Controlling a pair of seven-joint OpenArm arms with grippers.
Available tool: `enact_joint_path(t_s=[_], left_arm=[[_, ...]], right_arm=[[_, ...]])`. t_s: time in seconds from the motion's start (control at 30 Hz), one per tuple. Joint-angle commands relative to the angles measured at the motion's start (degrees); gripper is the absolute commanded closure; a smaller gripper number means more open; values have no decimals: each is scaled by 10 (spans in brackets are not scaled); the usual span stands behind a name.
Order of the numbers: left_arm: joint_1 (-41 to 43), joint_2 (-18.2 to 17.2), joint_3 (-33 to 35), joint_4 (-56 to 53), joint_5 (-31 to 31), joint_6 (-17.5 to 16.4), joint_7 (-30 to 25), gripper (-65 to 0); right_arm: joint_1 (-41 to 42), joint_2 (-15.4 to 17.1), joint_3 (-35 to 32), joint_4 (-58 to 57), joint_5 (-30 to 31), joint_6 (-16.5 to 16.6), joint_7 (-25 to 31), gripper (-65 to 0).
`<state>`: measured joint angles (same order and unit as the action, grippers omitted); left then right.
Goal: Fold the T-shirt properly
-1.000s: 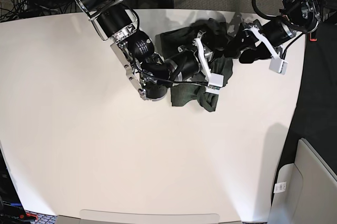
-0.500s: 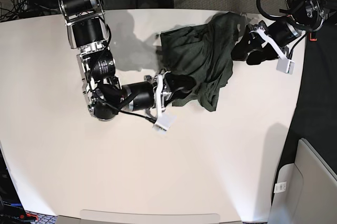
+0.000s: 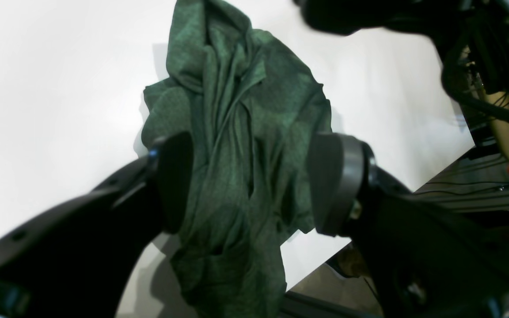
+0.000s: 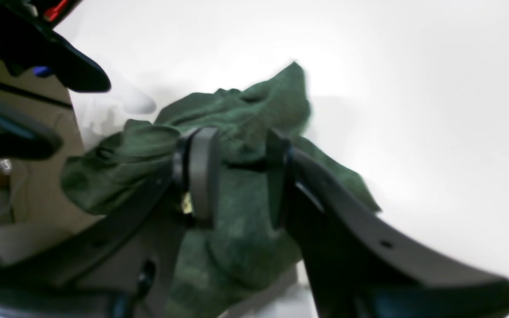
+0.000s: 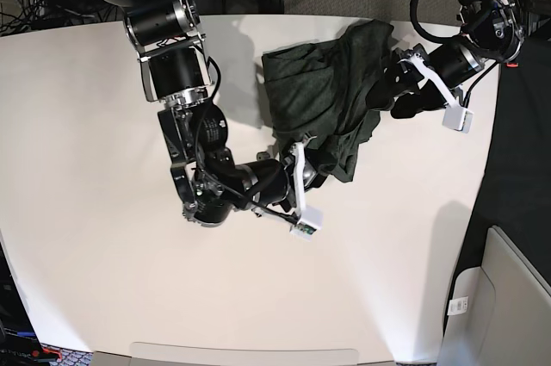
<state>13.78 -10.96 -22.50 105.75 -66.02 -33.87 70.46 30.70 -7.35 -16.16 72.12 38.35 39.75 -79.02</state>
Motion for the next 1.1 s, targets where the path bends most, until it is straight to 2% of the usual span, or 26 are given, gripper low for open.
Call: enact_joint_path(t_s=[0.0,0.17,0.43,0.6,0.73,0.93,1.07], left_arm=[[-2,-4,-5,9,-14,-3,-7,-396],[8,-7,-8,12,-15,-4,-9,-396],[14,-7,-8,11,-15,-4,-10,-396],[14,-7,-11,10,-14,-4,-10,-396],[25,-3,-50,9,-14,-4,-10,-396],[27,-5,-84,9,-16,-5,-5,-396],[36,-7,-69,20,-18,-6,-5,-396]], right_arm=[[17,-14,-3,-8,4,3,15,-161],[18,-16,-32,-64,-6,3,53,-161],[14,-16,-88,-71,-2,3,90,-161],[14,-16,-129,-72,94,3,107,-161],[13,-16,-144,-72,133,3,111,-161],[12,-16,-134,-66,168,3,108,-161],[13,-16,-76,-48,191,3,107,-161]])
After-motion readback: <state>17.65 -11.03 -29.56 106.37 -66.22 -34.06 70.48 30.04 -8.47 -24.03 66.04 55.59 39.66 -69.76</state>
